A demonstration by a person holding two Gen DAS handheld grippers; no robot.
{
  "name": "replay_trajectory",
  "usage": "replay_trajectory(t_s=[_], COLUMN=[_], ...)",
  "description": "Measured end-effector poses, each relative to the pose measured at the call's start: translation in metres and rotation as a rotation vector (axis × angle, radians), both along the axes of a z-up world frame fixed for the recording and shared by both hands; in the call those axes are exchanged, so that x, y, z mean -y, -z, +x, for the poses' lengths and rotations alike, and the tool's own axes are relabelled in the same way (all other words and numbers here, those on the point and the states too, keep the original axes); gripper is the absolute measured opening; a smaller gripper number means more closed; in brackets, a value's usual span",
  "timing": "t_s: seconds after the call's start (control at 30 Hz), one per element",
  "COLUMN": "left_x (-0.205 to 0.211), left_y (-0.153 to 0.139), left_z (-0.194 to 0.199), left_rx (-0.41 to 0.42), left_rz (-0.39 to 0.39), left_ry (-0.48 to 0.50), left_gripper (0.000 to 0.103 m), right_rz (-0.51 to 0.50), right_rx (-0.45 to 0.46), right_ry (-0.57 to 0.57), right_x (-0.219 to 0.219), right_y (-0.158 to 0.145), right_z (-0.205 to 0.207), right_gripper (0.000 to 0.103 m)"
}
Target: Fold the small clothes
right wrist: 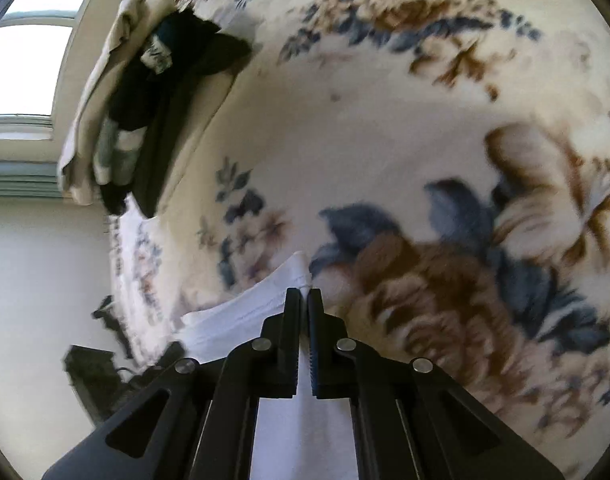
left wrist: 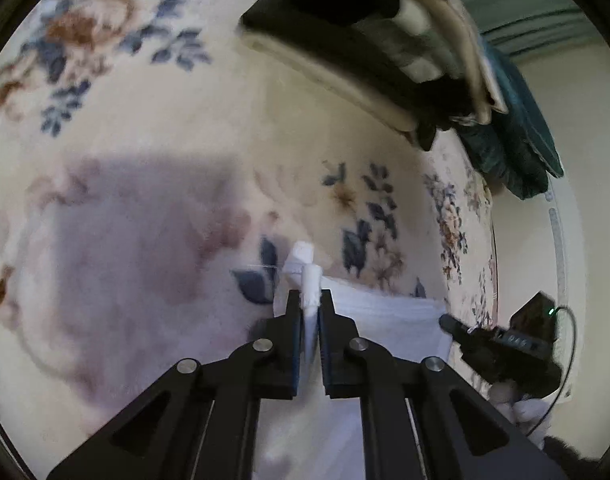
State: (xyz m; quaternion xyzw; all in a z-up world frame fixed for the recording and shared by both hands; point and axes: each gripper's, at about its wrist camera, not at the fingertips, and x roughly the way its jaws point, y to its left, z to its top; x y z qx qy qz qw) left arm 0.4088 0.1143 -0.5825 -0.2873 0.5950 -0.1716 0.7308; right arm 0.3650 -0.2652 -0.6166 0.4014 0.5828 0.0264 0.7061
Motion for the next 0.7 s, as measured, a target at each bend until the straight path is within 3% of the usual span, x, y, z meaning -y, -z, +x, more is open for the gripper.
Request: replay_trajectory(t_s=[0.07, 0.13, 0.17, 0.23, 0.27, 0.3, 0.43, 0.53, 0.57, 0.6, 0.67, 0.7], left_x=[-0.010, -0.023, -0.028, -0.038, -0.039, -0.039, -0.027, -0.013, -0.011, -0.011, -0.017, -0.022], left_y=[0.005, -0.004, -0.010, -0.021, -0.023, -0.023, -0.011, -0.005, -0.004, -0.004, -0.007, -0.009], left_z=[0.002, -0.010, -0.019, -0.046, -0.059, -0.074, -0.129, -0.149, -0.153, -0.153, -0.152, -0.151], left_rx=[-0.053, -0.049, -0.038, -0.022, -0.024, -0.040, -0.143, -0.150, -0.139, -0.136, -0.131, -0.127], left_rz=[-0.028, -0.030, -0.033, -0.019, -0.025, -0.031, -0.034, 0.017, 0.013, 0.034, 0.032, 0.050], left_ry=[-0.027, -0.039, -0.031, -0.012, -0.001, 0.013, 0.081, 0.118, 0.120, 0.120, 0.099, 0.085], left_gripper=[0.008, 0.022, 0.027, 0.043, 0.043, 0.043, 0.043, 0.037, 0.023, 0.006, 0.006, 0.005], right_rz=[-0.004, 0.006, 0.015, 0.043, 0.056, 0.074, 0.123, 0.140, 0.146, 0.155, 0.125, 0.084], right_rx=[-0.034, -0.069, -0.077, -0.086, -0.083, -0.080, -0.134, -0.194, -0.205, -0.211, -0.208, -0.206], right_ry=[-0.010, -0.034, -0.047, -0.081, -0.093, -0.104, -0.178, -0.229, -0.237, -0.241, -0.235, -0.227], right_x=[0.002, 0.005, 0.006, 0.010, 0.012, 0.013, 0.007, -0.004, -0.007, -0.010, -0.014, -0.013], right_y=[0.010, 0.016, 0.015, 0.009, 0.006, 0.002, 0.000, 0.011, 0.015, 0.019, 0.022, 0.022], right_z=[0.002, 0.002, 0.001, -0.006, -0.012, -0.020, -0.062, -0.091, -0.098, -0.105, -0.114, -0.117], right_gripper=[0.004, 0.007, 0.013, 0.036, 0.048, 0.052, 0.052, 0.052, 0.050, 0.027, 0.002, 0.002])
